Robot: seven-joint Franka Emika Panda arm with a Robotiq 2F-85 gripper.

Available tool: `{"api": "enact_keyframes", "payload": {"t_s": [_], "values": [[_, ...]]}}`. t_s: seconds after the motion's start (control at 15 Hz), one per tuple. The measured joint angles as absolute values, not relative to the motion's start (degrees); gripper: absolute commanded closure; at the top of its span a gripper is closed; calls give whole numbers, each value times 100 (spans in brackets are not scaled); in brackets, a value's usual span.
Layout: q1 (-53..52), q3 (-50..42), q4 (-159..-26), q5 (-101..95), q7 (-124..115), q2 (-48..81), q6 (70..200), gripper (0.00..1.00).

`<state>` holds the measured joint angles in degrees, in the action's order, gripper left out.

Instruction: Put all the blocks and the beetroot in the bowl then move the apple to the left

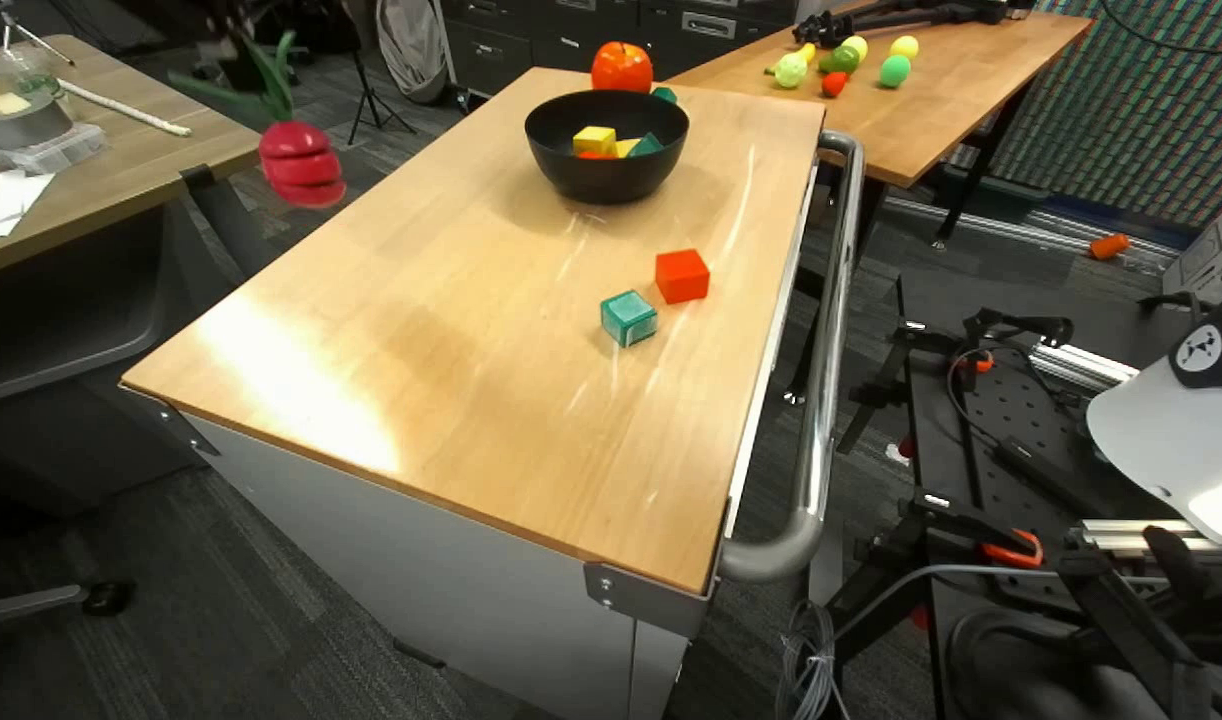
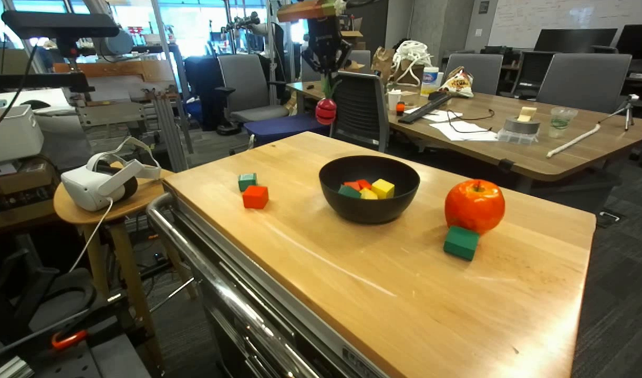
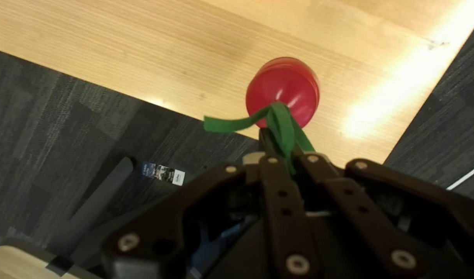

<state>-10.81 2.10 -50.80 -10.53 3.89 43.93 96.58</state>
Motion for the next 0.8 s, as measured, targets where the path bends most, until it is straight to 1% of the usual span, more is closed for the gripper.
{"api": "enact_keyframes", "payload": {"t_s": [0.33, 0.8], "values": [[-744, -225, -5942, -1086, 73, 3265, 9104, 96], [-341, -679, -8032, -1088, -508, 2074, 8980, 95]]}}
